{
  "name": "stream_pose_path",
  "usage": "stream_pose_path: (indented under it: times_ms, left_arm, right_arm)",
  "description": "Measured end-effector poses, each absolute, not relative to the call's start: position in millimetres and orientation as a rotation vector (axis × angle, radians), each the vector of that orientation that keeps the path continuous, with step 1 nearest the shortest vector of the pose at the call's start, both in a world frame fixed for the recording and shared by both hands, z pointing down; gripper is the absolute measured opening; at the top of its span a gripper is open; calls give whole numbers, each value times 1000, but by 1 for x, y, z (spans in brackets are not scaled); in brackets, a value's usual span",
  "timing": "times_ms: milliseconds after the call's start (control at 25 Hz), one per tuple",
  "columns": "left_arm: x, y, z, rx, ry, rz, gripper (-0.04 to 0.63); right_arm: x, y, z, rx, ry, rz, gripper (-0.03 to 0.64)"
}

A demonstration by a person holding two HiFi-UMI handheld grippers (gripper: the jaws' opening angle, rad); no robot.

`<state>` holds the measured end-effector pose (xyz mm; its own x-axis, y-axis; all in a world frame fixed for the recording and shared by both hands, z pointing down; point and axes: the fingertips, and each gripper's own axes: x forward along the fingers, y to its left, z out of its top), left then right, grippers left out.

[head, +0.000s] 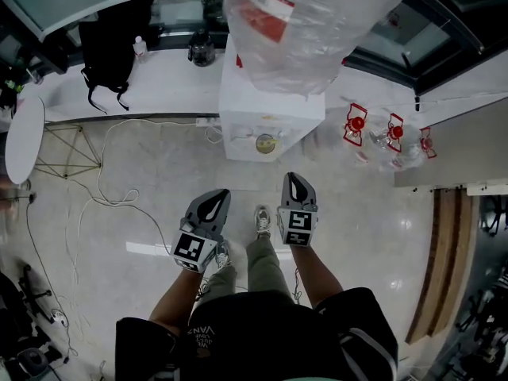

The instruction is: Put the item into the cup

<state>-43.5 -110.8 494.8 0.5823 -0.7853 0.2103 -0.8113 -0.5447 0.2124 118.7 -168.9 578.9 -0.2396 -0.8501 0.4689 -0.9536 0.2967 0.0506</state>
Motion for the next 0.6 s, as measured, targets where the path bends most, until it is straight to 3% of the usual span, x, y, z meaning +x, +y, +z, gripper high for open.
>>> stream_pose_path:
  times_ms: [600]
  left_arm:
    - [-49,-56,442,2629,-1237,121,20]
  right_arm:
    - [113,-86,466,1797,-2316,318,49]
